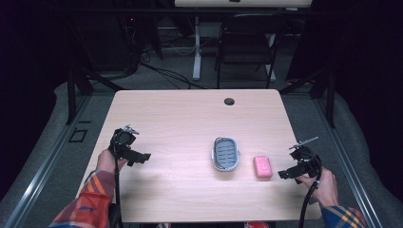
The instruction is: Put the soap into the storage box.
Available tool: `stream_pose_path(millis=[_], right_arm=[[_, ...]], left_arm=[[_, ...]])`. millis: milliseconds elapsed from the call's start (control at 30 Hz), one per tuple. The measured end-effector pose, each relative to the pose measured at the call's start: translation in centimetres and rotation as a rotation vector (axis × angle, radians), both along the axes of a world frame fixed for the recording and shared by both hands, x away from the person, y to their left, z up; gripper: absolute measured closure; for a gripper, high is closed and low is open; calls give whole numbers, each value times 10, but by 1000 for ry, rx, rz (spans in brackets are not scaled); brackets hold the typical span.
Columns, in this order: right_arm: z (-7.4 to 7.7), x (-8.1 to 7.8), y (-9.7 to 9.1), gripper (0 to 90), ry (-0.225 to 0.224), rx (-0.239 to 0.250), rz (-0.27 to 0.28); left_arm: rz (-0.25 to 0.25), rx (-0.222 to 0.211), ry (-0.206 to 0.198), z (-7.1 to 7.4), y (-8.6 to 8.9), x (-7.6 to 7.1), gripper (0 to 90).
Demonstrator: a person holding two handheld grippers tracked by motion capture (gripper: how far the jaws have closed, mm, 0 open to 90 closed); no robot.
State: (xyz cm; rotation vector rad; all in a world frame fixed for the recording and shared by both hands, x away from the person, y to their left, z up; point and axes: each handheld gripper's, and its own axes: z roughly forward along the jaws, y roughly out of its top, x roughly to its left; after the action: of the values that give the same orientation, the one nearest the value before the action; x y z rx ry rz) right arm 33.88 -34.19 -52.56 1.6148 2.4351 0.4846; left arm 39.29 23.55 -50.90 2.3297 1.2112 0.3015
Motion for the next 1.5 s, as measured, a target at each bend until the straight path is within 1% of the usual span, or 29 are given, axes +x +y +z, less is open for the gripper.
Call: stream_pose_path(millis=[100, 133, 167, 200, 233, 300, 333, 433, 500, 533, 567, 633, 700, 800, 867, 967, 1000, 1033, 1100, 1133, 1200, 1233, 1267, 1300, 1333, 1367, 1400, 1467, 1500], right_arm=[[0, 1, 1, 0, 6, 0, 8], [0, 2, 2, 0, 15, 2, 17], [-2, 1, 4, 0, -2, 17, -1], [-2, 1, 3, 0, 14, -2, 20], [-1, 1, 4, 0, 17, -3, 20], [-1, -1, 5, 0, 15, -3, 25], [0, -2, 6, 0, 11, 5, 22], [1, -2, 6, 0, 9, -6, 32], [1, -2, 8, 0, 7, 7, 31], [1, -2, 8, 0, 5, -4, 31], [1, -2, 10, 0, 5, 3, 36], [2, -2, 11, 0, 13, 2, 51], [2, -3, 13, 0, 5, 4, 49], [3, -3, 15, 0, 7, 2, 57], [3, -3, 17, 0, 8, 9, 68], [3, -3, 17, 0, 8, 24, 67], [3, -3, 17, 0, 6, 13, 67], [3, -3, 17, 0, 11, 25, 70], [3, -4, 18, 0, 11, 14, 69], [4, -5, 19, 0, 7, 26, 69], [6, -6, 20, 0, 4, 20, 81], [6, -7, 21, 0, -3, 27, 79], [4, -8, 23, 0, -24, 61, 59], [6, -6, 22, 0, 4, 28, 86], [6, -7, 23, 0, 0, 32, 81], [6, -6, 23, 0, -5, 29, 88], [6, -6, 23, 0, -5, 39, 87], [6, -6, 23, 0, 6, 44, 88], [6, -5, 24, 0, 9, 35, 87]], left_arm=[[-1, 1, 5, -1, 0, 0, 0], [2, -3, 0, 0, 1, 0, 0], [1, -3, -3, 0, 1, -1, 0], [0, -3, -7, 1, 0, -1, 0], [-1, -3, -6, 1, 0, -1, 0], [-7, -2, -5, 1, 0, -1, 0], [-6, -1, -7, 1, -1, -1, 0], [0, -2, -5, 1, 0, -1, 0], [3, -1, -8, 1, 0, -1, 0], [0, 0, -9, 1, 0, -1, 0], [-6, 5, -8, 2, 0, -1, 0], [-5, 3, -13, 2, -1, -2, 0], [-6, 1, -15, 3, 0, -3, 0], [-2, -4, -14, 2, 1, -2, 0], [-2, -3, -13, 2, 1, -1, 0], [-6, -1, -17, 2, 0, -2, 0], [-5, 0, -18, 2, -1, -2, 0], [-5, -1, -20, 2, -1, -2, 0], [-3, -5, -20, 2, 0, -2, 0], [-4, -7, -18, 2, 0, -2, 0], [-1, -5, -25, 3, -1, -2, 0], [-2, -7, -25, 3, -1, -2, 0], [-2, -7, -26, 3, -1, -3, 0], [-3, -9, -26, 3, -1, -2, 0], [-2, -11, -26, 3, -1, -2, 0], [-3, -11, -26, 3, -1, -2, 0], [-5, -12, -24, 3, -1, -2, 0], [-3, -12, -22, 2, -1, -1, 0], [-3, -13, -21, 2, -1, 0, 0]])
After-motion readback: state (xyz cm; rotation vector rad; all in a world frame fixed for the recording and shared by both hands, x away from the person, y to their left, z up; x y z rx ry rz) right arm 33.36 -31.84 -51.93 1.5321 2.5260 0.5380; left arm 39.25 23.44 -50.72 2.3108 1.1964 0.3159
